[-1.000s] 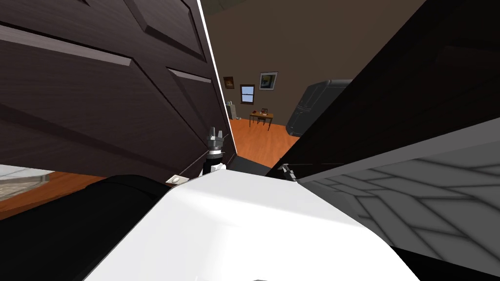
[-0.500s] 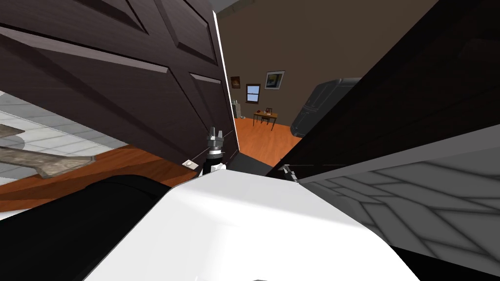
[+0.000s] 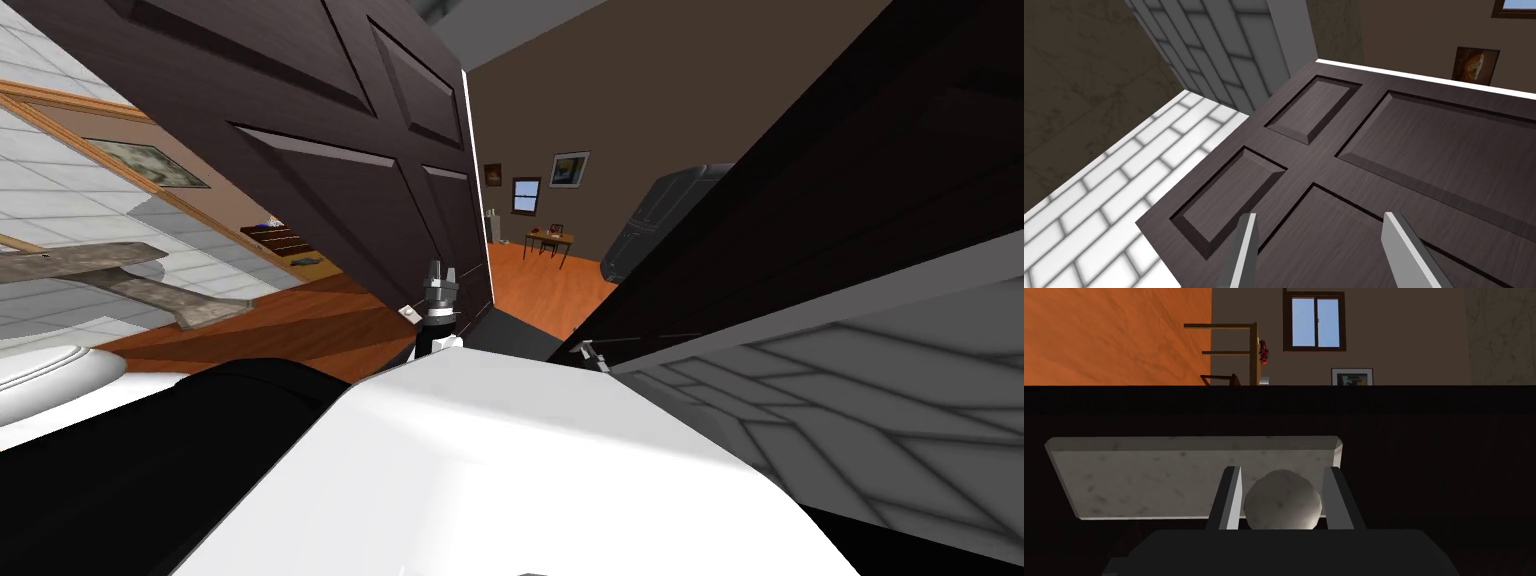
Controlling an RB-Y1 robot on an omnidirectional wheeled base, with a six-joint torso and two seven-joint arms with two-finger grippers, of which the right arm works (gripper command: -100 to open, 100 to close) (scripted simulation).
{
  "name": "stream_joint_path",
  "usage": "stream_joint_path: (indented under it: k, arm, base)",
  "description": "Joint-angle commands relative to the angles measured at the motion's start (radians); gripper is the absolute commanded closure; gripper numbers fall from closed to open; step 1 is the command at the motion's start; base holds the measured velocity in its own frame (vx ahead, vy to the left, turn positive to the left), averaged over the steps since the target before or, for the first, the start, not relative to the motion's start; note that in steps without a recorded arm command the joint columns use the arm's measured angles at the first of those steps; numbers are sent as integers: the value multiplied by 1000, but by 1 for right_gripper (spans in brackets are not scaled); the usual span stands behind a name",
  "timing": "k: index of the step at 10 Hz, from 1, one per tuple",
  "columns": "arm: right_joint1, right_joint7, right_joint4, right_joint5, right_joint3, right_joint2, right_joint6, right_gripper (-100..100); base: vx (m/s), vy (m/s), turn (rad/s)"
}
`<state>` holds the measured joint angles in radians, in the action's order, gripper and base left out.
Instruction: Pull the door open
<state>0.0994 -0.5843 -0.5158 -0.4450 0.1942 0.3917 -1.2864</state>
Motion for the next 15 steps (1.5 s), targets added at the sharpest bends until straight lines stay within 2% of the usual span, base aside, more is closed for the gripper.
stream_joint_path:
  k: [1, 7, 10, 11, 15]
  arm:
    - [3, 0, 8, -2, 6, 5, -15, 100]
    - [17, -2, 41, -12, 28, 25, -71, 100]
    - [19, -3, 47, -13, 33, 29, -82, 100]
    - [15, 2, 66, -17, 26, 23, -92, 100]
    - [12, 2, 86, -25, 35, 31, -112, 100]
  base:
    - [-190, -62, 210]
    - [-247, -116, 227]
    - [-162, -82, 102]
    - [-59, -14, 14]
    - [-187, -86, 178]
